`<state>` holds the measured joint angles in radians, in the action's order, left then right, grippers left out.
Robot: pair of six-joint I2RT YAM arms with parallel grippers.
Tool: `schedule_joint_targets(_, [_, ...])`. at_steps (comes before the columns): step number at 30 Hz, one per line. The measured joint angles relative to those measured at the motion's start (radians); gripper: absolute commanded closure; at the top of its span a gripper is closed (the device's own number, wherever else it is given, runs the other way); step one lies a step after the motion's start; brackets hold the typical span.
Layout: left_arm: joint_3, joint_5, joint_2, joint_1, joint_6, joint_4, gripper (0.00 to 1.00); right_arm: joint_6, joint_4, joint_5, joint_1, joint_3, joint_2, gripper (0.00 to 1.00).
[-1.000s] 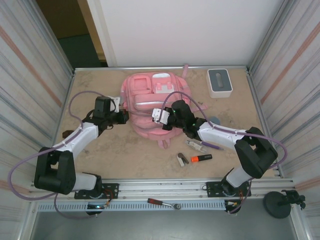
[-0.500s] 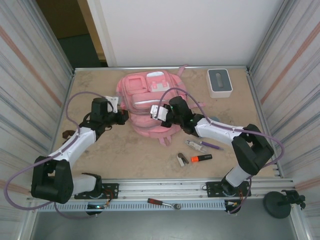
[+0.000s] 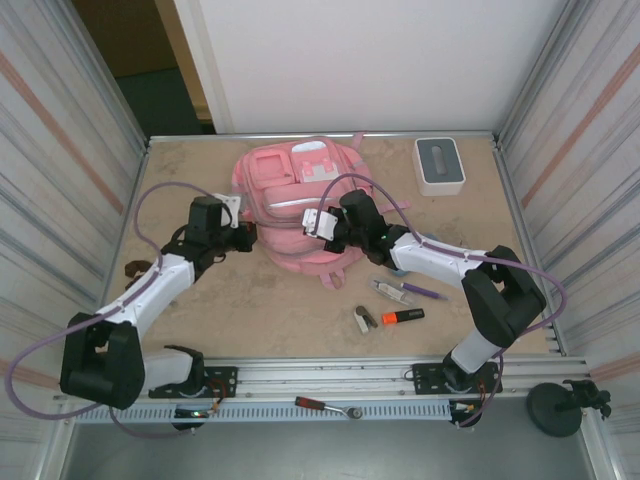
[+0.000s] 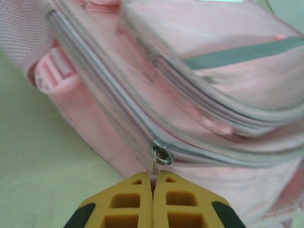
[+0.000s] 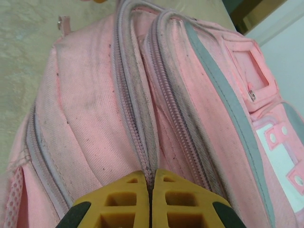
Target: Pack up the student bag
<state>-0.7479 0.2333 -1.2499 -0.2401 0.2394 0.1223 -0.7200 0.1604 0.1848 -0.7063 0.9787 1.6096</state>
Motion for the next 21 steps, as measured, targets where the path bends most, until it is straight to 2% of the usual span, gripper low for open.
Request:
schedule_joint_targets(10, [-0.108, 0.033, -0.186, 0.072, -0.011, -0.007, 1.0, -0.026, 0.007, 0.021, 0.008, -0.007, 0.0, 1.0])
schedule_joint_targets(21, [-0.142, 0.035, -0.239, 0.09, -0.038, -0.021, 1.0, -0.033, -0.01, 0.031, 0.023, -0.007, -0.006, 1.0])
